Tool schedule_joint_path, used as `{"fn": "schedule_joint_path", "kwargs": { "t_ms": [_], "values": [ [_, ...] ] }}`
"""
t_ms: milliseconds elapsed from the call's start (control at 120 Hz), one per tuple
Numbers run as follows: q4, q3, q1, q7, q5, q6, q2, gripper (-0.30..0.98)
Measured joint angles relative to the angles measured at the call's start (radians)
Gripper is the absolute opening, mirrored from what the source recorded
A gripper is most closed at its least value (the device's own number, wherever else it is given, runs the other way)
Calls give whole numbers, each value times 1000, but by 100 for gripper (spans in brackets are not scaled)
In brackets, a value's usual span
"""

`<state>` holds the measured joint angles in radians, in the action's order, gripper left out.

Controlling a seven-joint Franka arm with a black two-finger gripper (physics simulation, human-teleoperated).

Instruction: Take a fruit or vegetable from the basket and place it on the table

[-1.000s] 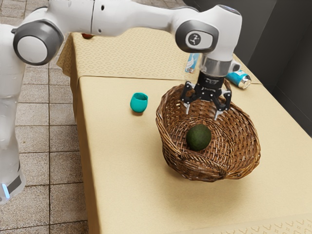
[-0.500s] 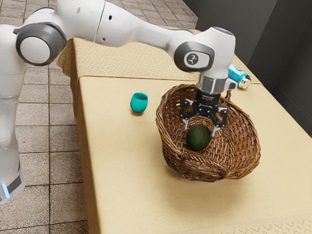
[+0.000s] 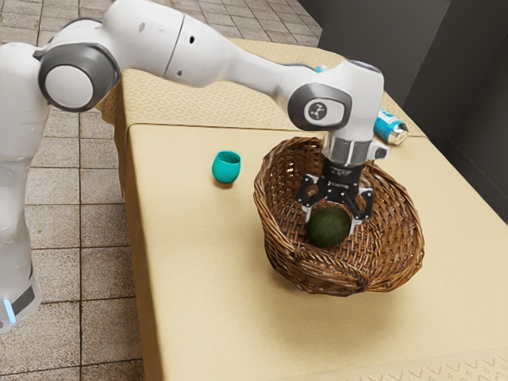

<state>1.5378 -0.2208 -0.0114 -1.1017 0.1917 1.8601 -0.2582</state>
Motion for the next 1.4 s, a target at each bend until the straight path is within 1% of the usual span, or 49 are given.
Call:
{"fn": "schedule_joint_path", "kwargs": {
  "t_ms": [258, 308, 392, 458, 475, 542, 600, 658, 750, 792, 842, 900, 950, 1017, 1100, 1125, 1167, 1233, 1292, 1400],
  "values": [
    [1, 0, 0, 19, 16, 17, -35, 69],
    [1, -1, -3, 21, 21, 19, -40, 67],
    [0, -1, -3, 22, 21, 21, -38, 57],
    [-1, 0, -2, 20, 19, 22, -35, 42],
    [-1, 0, -2, 19, 18, 22, -33, 40],
    [-1, 0, -1, 14, 13, 20, -20, 17],
    [-3, 0, 0, 9, 7, 15, 4, 4],
    [-9, -1, 6, 2, -5, 9, 37, -2],
    [-62, -3, 39, -14, -32, 1, 63, -7],
    [-123, -5, 73, -23, -52, -1, 51, -5],
    [-200, -6, 123, -34, -73, 8, 23, -5],
    [-280, -9, 193, -49, -111, 41, -16, -5],
    [-356, -10, 262, -64, -146, 85, -74, -6],
    [-414, -11, 352, -89, -182, 148, -133, -8],
    [-456, -12, 438, -124, -207, 217, -191, -9],
    [-459, -12, 452, -135, -211, 236, -199, -9],
    [-458, -11, 466, -152, -214, 263, -201, -3],
    [-448, -5, 472, -176, -216, 297, -197, 2],
    [-429, -3, 470, -195, -212, 320, -198, 12],
    [-390, 8, 474, -227, -173, 353, -195, 26]
  ]
}}
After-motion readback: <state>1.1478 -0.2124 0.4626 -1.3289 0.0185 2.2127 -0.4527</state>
